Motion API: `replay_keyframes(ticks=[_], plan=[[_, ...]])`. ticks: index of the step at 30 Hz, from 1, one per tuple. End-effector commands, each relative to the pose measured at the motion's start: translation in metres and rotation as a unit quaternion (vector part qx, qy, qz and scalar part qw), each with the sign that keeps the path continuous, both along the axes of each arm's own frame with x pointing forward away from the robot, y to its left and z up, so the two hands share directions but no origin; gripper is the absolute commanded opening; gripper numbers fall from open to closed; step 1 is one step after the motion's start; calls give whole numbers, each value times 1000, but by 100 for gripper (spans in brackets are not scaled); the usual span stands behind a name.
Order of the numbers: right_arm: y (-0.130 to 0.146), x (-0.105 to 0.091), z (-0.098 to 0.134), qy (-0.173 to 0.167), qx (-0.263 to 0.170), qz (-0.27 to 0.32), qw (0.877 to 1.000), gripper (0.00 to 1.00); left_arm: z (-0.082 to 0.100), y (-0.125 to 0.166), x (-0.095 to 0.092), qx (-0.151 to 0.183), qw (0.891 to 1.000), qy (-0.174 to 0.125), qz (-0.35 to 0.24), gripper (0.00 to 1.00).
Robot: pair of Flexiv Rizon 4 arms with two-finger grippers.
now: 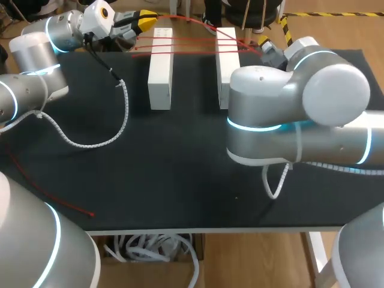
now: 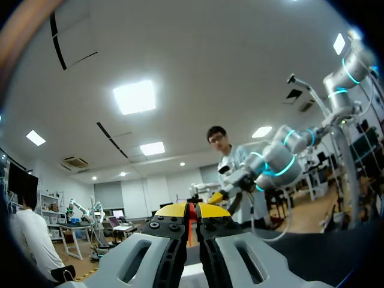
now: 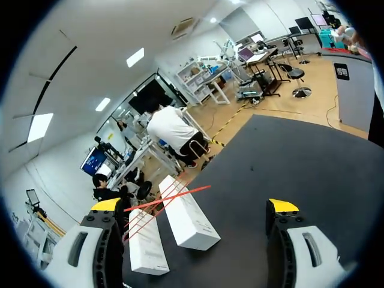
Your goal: Grab the tape and strap the tape.
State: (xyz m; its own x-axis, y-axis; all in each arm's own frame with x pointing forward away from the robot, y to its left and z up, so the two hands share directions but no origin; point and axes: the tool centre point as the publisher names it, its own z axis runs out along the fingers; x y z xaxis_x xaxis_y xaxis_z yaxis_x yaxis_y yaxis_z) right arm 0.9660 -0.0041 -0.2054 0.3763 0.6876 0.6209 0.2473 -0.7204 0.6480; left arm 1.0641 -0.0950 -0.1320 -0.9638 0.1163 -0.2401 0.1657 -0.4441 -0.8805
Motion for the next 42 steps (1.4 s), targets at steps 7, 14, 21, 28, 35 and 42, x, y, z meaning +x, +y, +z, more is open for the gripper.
replay_keyframes(ticks=[7,14,21,28,35,42], plan=[[-4,0,3,11,8,12,1000,100,2,-1,-3,2,1000,1,4,0],[2,5,-6,84,94,-16,992,100,2,-1,-3,2,1000,1,4,0],[9,10,1,66,185,-52,979,100,2,-1,-3,2,1000,1,4,0],[13,10,2,48,249,-72,965,100,2,-1,-3,2,1000,1,4,0],[17,8,-4,27,313,-68,947,100,2,-1,-3,2,1000,1,4,0],[29,13,-4,5,376,-113,920,100,2,-1,-3,2,1000,1,4,0]])
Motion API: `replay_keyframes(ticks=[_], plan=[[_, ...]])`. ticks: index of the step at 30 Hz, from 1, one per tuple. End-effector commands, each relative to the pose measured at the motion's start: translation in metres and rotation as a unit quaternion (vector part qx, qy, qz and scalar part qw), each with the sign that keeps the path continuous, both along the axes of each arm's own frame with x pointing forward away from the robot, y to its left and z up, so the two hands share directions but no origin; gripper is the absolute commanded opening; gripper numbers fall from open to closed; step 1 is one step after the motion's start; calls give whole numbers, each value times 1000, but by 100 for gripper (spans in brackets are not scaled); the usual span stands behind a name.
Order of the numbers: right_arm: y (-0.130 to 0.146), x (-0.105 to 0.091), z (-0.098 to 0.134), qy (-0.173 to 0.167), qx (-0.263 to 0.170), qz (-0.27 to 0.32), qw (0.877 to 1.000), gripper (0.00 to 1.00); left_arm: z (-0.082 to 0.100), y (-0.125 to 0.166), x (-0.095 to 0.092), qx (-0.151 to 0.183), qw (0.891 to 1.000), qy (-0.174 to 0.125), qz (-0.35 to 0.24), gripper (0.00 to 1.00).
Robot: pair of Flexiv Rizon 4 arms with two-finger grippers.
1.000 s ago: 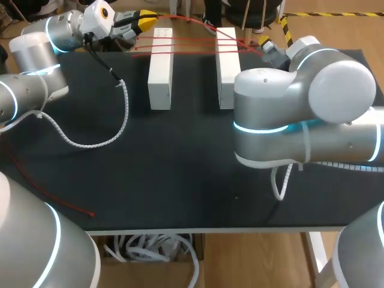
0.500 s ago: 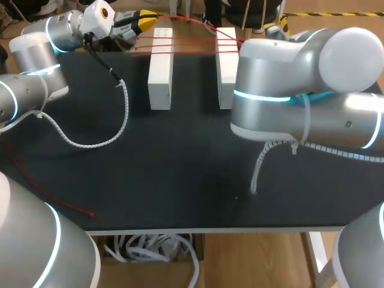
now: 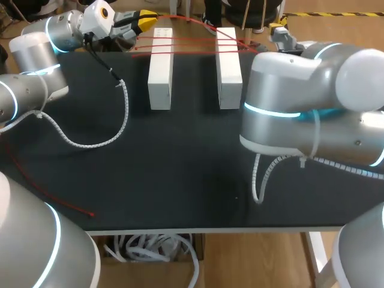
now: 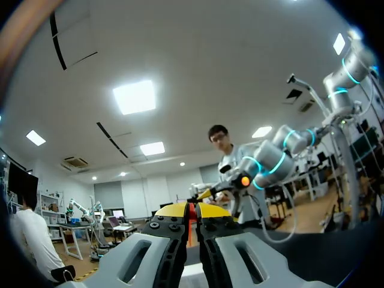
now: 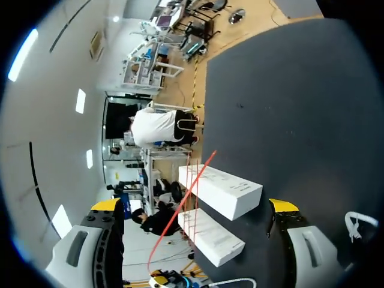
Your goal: Grab the tape and strap the tape.
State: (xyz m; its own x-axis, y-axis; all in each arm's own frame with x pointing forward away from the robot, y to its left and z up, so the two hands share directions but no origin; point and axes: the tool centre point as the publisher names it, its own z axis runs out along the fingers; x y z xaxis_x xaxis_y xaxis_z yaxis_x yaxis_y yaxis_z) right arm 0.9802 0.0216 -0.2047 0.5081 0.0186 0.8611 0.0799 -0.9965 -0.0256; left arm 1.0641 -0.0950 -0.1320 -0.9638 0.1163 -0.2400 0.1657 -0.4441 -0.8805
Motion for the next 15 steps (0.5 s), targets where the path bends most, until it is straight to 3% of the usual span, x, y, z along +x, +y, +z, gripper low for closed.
replay_keyframes(ticks=[1,15], plan=[[5,0,-4,-25,21,-31,999,100,2,-1,-3,2,1000,1,4,0],[33,-5,-8,-55,60,-94,992,100,2,-1,-3,2,1000,1,4,0]])
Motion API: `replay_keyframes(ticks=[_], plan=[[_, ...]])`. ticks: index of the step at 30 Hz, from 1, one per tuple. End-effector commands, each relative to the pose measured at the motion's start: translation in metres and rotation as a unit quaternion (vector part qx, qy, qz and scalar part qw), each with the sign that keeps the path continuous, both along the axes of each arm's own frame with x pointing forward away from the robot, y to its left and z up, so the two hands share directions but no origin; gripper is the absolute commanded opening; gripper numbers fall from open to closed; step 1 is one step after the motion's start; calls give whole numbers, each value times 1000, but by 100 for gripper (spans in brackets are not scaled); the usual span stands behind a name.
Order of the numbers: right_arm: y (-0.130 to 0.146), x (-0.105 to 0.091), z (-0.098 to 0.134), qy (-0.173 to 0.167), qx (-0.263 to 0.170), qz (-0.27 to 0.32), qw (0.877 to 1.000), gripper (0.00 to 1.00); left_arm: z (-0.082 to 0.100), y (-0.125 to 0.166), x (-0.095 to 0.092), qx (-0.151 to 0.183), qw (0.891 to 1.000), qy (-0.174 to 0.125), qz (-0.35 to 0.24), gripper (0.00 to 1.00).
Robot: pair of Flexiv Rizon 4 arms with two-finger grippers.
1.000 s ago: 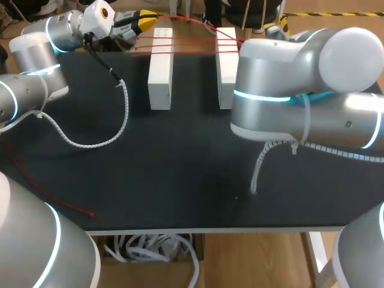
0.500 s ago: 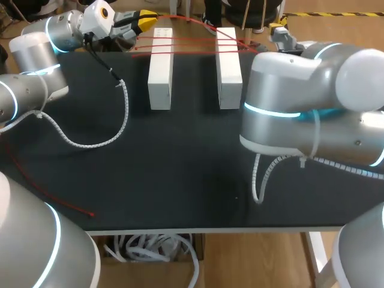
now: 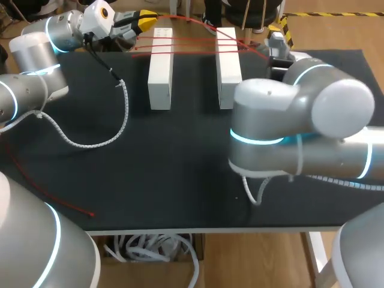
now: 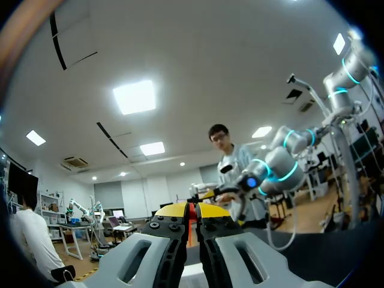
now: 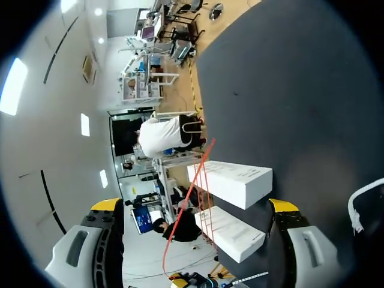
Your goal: Grab the tape and strap the tape.
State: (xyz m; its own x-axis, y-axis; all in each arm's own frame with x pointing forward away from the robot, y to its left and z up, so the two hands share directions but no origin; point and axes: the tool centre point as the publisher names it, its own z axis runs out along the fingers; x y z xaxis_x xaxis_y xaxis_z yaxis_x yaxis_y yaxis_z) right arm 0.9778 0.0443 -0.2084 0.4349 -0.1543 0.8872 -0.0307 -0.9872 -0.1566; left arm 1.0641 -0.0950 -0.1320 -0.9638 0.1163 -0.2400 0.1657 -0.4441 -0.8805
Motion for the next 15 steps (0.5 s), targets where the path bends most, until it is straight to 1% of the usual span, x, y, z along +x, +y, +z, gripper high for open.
replay_keyframes(ticks=[1,7,9,12,15], plan=[[12,-2,-4,-15,-2,-38,999,100,2,-1,-3,2,1000,1,4,0],[20,10,2,-2,29,-45,999,100,2,-1,-3,2,1000,1,4,0],[22,14,4,-5,39,-44,998,100,2,-1,-3,2,1000,1,4,0],[23,19,6,2,46,-47,998,100,2,-1,-3,2,1000,1,4,0],[23,21,6,7,44,-38,998,100,2,-1,-3,2,1000,1,4,0]])
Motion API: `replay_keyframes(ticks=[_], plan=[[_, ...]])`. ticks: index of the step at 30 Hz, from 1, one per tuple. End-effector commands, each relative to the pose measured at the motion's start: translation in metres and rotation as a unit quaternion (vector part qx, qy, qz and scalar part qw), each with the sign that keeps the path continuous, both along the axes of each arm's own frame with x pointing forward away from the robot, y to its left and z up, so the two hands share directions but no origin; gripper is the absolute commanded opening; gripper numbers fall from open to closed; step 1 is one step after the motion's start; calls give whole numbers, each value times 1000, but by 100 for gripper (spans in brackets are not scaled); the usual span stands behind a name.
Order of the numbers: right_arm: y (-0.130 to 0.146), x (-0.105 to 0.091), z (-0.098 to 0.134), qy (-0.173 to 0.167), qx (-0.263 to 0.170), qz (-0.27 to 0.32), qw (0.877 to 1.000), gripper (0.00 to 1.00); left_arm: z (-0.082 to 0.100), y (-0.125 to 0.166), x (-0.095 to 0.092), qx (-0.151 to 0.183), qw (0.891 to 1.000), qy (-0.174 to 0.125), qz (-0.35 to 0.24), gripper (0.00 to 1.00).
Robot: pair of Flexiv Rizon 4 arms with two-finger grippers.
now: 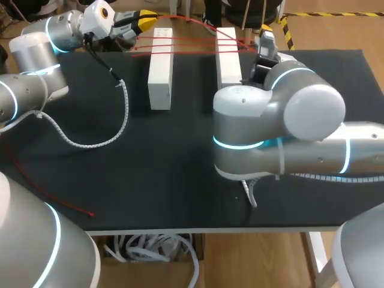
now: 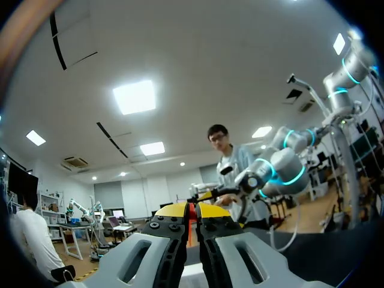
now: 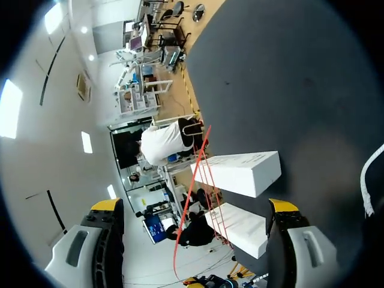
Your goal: Grab the tape and strap the tape.
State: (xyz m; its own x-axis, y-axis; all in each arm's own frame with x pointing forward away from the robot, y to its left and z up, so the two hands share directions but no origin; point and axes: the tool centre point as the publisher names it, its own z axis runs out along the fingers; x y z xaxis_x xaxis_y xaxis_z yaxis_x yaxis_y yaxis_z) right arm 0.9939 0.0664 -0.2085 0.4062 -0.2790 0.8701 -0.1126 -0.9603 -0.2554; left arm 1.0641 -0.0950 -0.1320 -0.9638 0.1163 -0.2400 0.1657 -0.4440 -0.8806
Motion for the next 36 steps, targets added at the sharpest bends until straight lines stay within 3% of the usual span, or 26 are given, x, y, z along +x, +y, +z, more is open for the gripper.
replay_keyframes(ticks=[1,4,22,25,26,36], plan=[[1,6,6,15,-14,12,1000,100,2,-1,-3,2,1000,1,4,0],[-1,3,8,36,-63,44,996,100,2,-1,-3,2,1000,1,4,0],[1,7,7,38,-53,33,997,100,2,-1,-3,2,1000,1,4,0],[6,11,4,8,-22,4,1000,100,2,-1,-3,2,1000,1,4,0],[7,13,4,-16,-14,3,1000,100,2,-1,-3,2,1000,1,4,0],[14,29,6,-86,59,-37,994,100,2,-1,-3,2,1000,1,4,0]])
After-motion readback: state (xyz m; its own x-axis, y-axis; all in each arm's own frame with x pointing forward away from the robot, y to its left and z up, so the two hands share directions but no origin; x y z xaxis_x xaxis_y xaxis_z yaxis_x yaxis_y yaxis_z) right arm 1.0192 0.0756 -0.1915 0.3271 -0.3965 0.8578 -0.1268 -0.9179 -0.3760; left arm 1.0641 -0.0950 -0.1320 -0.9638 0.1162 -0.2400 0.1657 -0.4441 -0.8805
